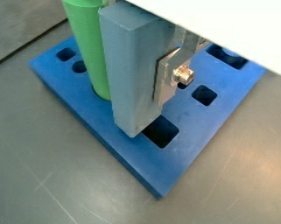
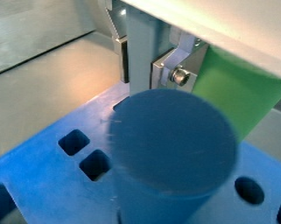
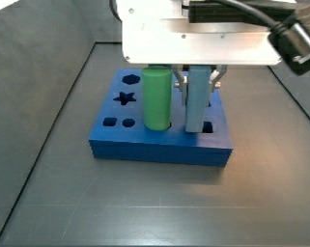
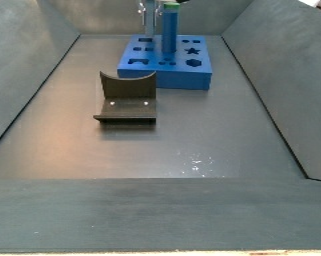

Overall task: Pick up the rectangle object. Move to above the board. Insert the rectangle object.
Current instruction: Insert the rectangle object.

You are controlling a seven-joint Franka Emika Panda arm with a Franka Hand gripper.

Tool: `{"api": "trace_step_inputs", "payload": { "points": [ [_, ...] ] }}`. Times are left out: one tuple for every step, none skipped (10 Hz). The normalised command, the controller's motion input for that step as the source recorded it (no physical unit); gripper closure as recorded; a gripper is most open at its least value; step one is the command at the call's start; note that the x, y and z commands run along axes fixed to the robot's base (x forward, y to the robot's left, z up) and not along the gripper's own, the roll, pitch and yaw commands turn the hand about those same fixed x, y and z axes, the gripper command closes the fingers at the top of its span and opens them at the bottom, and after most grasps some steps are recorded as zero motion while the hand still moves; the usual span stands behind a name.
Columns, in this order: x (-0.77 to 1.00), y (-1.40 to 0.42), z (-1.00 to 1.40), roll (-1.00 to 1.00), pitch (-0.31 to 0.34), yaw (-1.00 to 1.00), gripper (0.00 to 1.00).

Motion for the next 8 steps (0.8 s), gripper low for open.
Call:
{"api": "trace_step_inputs", "payload": {
  "points": [
    [0.00,0.00,-0.05,0.03,0.000,-1.00,1.00],
    [0.00,0.00,-0.05,0.03,0.000,-1.00,1.00],
    [0.00,0.00,-0.05,0.02,0.000,-1.00,1.00],
    [0.00,0.00,-0.05,0.03,0.000,-1.00,1.00],
    [0.00,0.00,-0.06,0.02,0.000,-1.00,1.00],
    [0.00,0.00,-0.05,0.02,0.000,-1.00,1.00],
    [0.00,0.00,-0.05,0.03,0.000,-1.00,1.00],
    [0.00,0.00,-0.05,0.03,0.000,-1.00,1.00]
  ]
}}
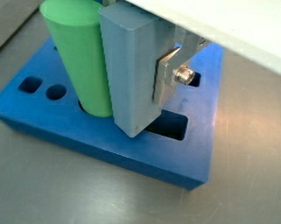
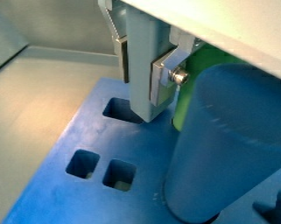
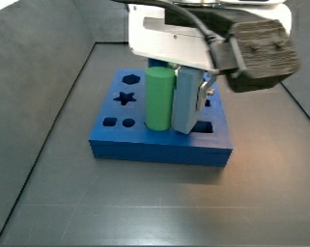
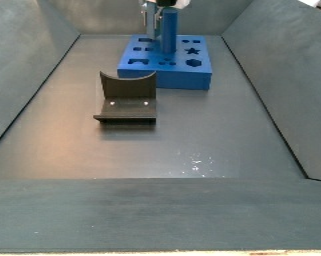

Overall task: Pick up the rectangle object. Move to above the board. Insert the rectangle object.
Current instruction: Insert the rectangle object.

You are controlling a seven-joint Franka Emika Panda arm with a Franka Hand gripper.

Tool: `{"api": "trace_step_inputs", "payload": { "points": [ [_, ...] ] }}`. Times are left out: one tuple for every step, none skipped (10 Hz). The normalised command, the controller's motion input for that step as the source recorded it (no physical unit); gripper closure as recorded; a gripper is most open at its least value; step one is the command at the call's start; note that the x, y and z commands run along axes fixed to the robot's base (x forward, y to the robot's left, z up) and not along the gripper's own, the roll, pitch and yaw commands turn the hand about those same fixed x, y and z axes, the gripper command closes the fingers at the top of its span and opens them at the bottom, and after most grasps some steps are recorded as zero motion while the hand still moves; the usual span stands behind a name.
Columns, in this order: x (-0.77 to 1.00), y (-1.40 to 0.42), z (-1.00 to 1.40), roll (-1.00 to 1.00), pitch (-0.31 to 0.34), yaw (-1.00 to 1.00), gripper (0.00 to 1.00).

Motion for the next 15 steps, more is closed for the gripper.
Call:
{"api": "trace_step_inputs", "payload": {
  "points": [
    [0.00,0.00,-0.05,0.02,0.000,-1.00,1.00],
    [0.00,0.00,-0.06,0.03,0.000,-1.00,1.00],
    [0.00,0.00,-0.06,0.03,0.000,-1.00,1.00],
    [0.00,0.00,-0.06,0.03,0.000,-1.00,1.00],
    [0.00,0.00,-0.05,0.03,0.000,-1.00,1.00],
    [0.00,0.00,-0.09,0.04,0.000,-1.00,1.00],
    [0.00,0.00,-0.01,-0.10,0.000,0.00,1.00],
    [0.11,-0.01,0.00,0.02,0.094,0.00,1.00],
    [0.46,-0.09,0.03,0.11,0.186,-0.43,1.00],
    [0.31,-0.11,0.00,0.07,0.000,-0.66,1.00],
    [0.30,-0.11,0.02,0.03,0.000,-0.69,1.00],
    [0.17,-0.09,0.00,0.07,0.000,-0.79,1.00],
    [0.00,-0.06,0.00,0.09,0.000,-1.00,1.00],
    [-0.01,0.00,0.00,0.11,0.000,-1.00,1.00],
    [-0.01,0.00,0.00,0.11,0.000,-1.00,1.00]
  ]
}}
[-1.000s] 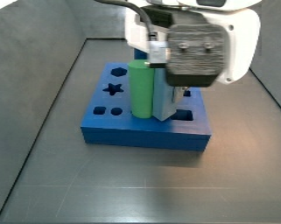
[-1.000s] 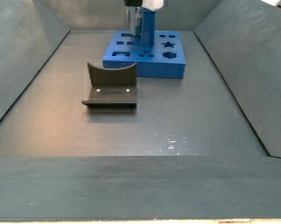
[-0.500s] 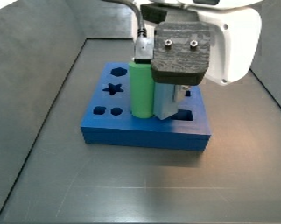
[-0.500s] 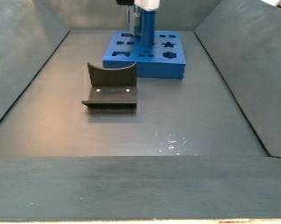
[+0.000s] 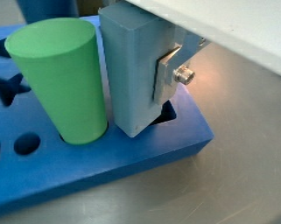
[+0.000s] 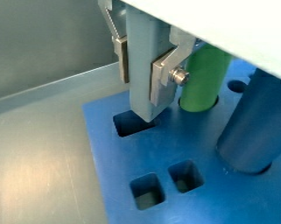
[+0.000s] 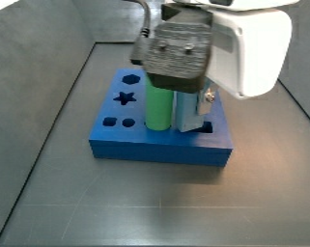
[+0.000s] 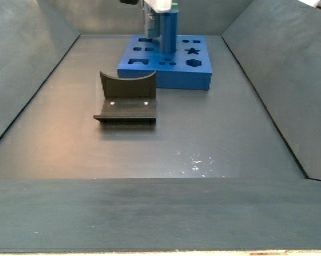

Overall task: Pick up the rectangle object. Move to above the board. Insert the rectangle object.
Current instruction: Insert the rectangle object.

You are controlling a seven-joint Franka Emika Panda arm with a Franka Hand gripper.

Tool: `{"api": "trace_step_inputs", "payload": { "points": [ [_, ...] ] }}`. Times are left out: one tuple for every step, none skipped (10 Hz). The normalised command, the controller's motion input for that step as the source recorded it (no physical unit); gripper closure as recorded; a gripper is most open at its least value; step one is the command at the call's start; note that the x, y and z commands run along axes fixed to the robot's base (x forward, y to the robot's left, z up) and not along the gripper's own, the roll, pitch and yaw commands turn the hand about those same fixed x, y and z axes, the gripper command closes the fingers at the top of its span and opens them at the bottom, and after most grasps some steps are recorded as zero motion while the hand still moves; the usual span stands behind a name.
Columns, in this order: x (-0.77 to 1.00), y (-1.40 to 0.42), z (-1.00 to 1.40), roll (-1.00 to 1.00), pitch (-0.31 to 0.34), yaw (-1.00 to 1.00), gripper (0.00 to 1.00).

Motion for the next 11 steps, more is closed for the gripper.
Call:
{"api": "trace_step_inputs", "payload": {
  "points": [
    [-0.01,0.00,0.00,0.10,0.000,-1.00,1.00],
    [-0.10,-0.18,0.00,0.10,0.000,-0.75,1.00],
    [0.17,0.00,0.00,0.00,0.029,0.00,1.00],
    [0.61,-0.16,0.09,0.05,0.291,-0.24,1.00],
    [0.63,-0.14,0.01,0.13,0.389,-0.18,1.00],
    [0.68,-0.14,0.00,0.18,0.497,-0.09,1.00],
    [0.00,0.00,0.00,0.01,0.006,0.00,1.00],
    [0.06,0.00,0.00,0.00,0.011,0.00,1.00],
    [0.77,-0.09,0.00,0.00,0.563,-0.01,1.00],
    [0.83,-0.05,0.01,0.00,0.706,0.00,1.00],
    [0.81,0.00,0.03,-0.20,0.697,0.00,1.00]
  ]
}}
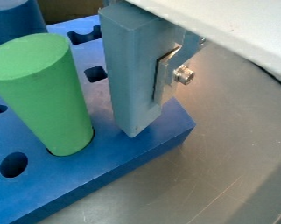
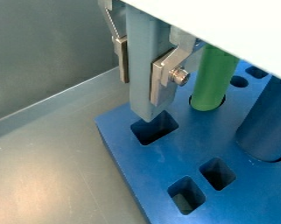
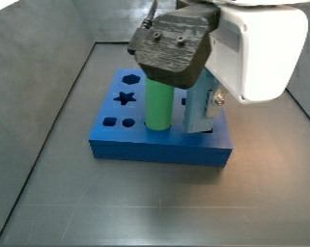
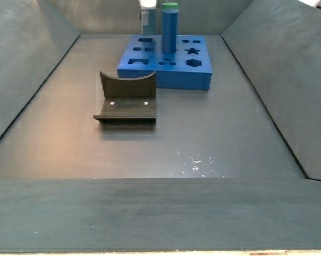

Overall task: Pick up the rectangle object. Move to above the board. Insert the rectangle object.
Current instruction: Insert the rectangle object.

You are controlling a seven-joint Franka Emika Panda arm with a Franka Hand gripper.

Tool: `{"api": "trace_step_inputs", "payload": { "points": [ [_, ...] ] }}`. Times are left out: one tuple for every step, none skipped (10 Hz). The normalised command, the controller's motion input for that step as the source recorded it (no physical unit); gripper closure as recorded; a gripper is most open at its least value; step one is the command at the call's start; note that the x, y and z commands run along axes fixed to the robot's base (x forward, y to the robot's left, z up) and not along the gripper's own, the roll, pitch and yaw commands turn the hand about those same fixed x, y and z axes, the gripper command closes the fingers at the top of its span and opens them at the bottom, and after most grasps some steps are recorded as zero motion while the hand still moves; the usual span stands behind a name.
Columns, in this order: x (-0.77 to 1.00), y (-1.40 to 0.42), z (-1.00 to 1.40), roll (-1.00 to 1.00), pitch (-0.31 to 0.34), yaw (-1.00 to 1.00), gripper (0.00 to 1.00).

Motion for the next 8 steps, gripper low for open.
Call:
{"api": "trace_step_inputs", "payload": {
  "points": [
    [0.78,0.01,0.01,-0.32,0.600,-0.07,1.00],
    [0.74,0.11,0.00,-0.48,0.569,-0.04,1.00],
    [0.60,0.31,0.00,-0.55,0.457,-0.04,1.00],
    [0.00,0.04,0.00,-0.05,0.000,0.00,1.00],
    [0.15,0.18,0.00,-0.25,0.017,-0.43,1.00],
    [0.00,0.00,-0.01,0.00,0.000,-1.00,1.00],
    [0.00,0.00,0.00,0.00,0.000,-1.00,1.00],
    [0.00,0.00,0.00,0.01,-0.003,-1.00,1.00]
  ]
}}
